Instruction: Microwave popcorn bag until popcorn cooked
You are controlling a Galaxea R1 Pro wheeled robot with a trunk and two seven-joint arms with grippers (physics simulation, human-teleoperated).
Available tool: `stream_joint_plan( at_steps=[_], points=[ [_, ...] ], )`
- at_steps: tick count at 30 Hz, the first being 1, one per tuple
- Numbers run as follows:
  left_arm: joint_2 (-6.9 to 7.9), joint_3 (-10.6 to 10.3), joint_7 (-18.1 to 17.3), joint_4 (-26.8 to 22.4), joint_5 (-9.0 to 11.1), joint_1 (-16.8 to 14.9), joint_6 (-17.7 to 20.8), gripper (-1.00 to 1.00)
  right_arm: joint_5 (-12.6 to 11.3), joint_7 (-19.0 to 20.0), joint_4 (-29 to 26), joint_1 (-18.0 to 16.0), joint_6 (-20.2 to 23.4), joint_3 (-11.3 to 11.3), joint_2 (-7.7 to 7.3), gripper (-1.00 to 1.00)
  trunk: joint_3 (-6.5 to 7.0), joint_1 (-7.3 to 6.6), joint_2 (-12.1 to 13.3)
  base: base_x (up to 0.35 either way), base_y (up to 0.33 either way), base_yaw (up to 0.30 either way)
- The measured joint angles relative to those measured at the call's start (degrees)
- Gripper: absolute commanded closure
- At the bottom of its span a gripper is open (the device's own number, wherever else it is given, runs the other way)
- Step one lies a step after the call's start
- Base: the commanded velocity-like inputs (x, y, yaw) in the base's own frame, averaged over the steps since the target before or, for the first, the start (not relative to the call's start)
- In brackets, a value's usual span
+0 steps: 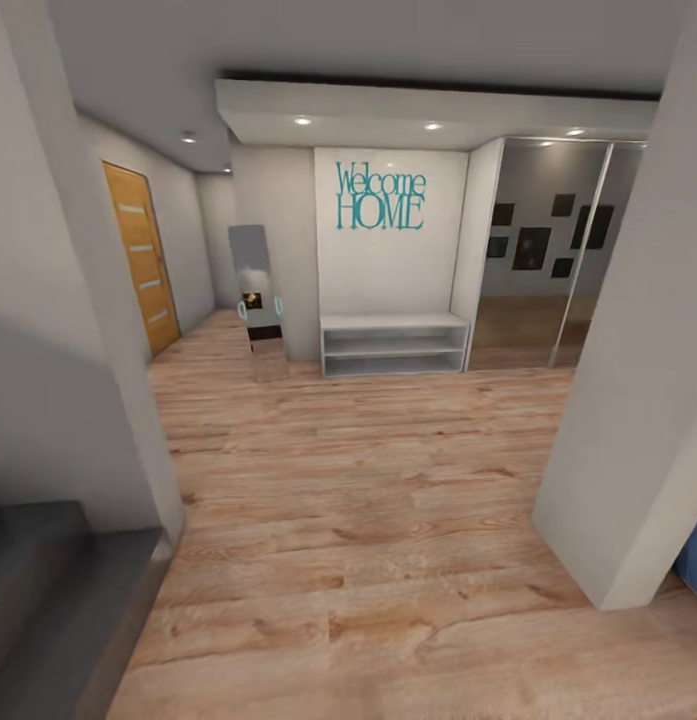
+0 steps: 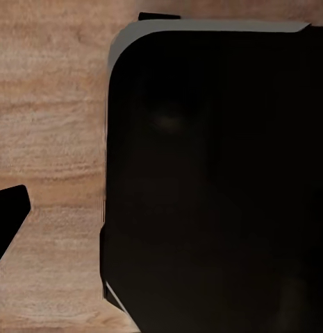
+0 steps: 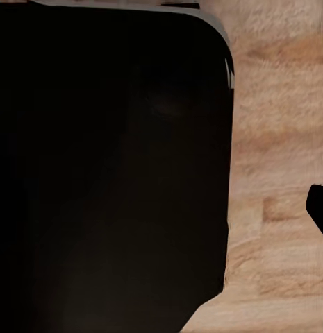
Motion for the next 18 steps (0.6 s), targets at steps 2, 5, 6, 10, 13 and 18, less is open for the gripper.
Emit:
stream_joint_plan(
  at_steps=[2,5,6,10,13,18],
  points=[
    [0.48,-0.03,0.05,0.04,-0.07,0.0,0.0,-1.0,-0.23,-0.01,0.03,0.0,-0.64,-0.03,0.0,-1.0,0.05,0.0,0.0,0.0,0.0,-0.284],
    [0.46,0.06,0.07,0.07,-0.05,0.0,-0.01,-1.0,-0.34,-0.01,0.1,0.0,-1.16,-0.04,-0.04,-1.0,0.13,0.0,0.0,0.0,0.0,-0.284],
    [0.4,0.08,0.08,0.07,-0.03,0.0,-0.01,-1.0,-0.37,0.01,0.09,0.0,-1.23,-0.04,-0.06,-1.0,0.16,0.0,0.0,0.0,0.0,-0.284],
    [0.37,-0.04,0.08,0.08,0.02,0.0,-0.01,-1.0,-0.42,-0.01,0.13,0.0,-1.51,-0.06,-0.06,-1.0,0.26,0.0,0.0,0.0,0.0,-0.283],
    [0.55,-0.06,0.08,0.08,-0.06,0.0,-0.01,-1.0,-0.42,0.05,0.31,0.01,-3.6,-0.05,-0.05,-1.0,0.34,0.0,0.0,0.0,0.0,-0.284],
    [0.45,-0.04,0.08,0.08,-0.02,0.0,-0.01,-1.0,-0.49,0.07,0.53,0.02,-4.51,-0.12,-0.05,-1.0,0.46,0.0,0.0,0.0,0.0,-0.29]
  ],
)
